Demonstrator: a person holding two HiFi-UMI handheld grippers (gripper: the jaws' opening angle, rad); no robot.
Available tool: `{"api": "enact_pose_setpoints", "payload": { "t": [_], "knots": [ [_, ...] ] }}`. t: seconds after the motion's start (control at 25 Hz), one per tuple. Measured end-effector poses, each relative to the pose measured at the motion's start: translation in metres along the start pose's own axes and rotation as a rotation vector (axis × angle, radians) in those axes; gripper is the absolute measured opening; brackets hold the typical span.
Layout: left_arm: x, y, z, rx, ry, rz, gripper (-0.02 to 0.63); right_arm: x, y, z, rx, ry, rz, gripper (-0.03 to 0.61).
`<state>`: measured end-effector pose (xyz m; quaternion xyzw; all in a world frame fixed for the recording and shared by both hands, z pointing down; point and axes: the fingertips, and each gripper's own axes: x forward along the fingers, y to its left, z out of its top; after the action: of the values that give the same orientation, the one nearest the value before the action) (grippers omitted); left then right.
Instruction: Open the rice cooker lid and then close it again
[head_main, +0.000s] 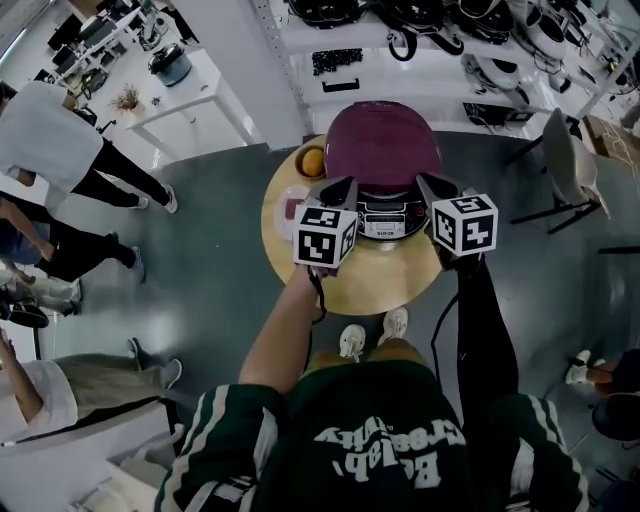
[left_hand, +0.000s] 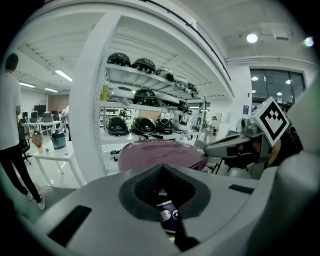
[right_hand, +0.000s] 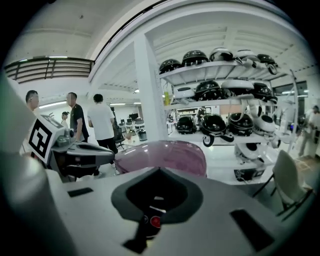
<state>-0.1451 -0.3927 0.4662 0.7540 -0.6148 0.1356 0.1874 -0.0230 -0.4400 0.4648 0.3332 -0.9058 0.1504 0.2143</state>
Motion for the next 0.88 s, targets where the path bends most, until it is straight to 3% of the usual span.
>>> {"api": "enact_pose_setpoints", "payload": {
  "t": [0.2,0.48,0.68,0.88],
  "knots": [
    [0.023,-0.003,-0.056,0.022,0.16,-0.014,0.0,0.024,-0.004,-0.055,-0.049,0.149,-0.042,0.005],
    [0.027,-0.004,-0.061,0.026,0.17,0.0,0.0,0.027,-0.005,-0.058,-0.051,0.223,-0.028,0.005],
    [0.026,-0.001,-0.06,0.019,0.145,0.011,0.0,0.028,-0.005,-0.057,0.001,0.172,-0.04,0.005],
    [0.023,0.001,-0.058,0.022,0.118,0.011,0.0,0.023,-0.002,-0.046,-0.035,0.099,-0.049,0.005]
  ]
}}
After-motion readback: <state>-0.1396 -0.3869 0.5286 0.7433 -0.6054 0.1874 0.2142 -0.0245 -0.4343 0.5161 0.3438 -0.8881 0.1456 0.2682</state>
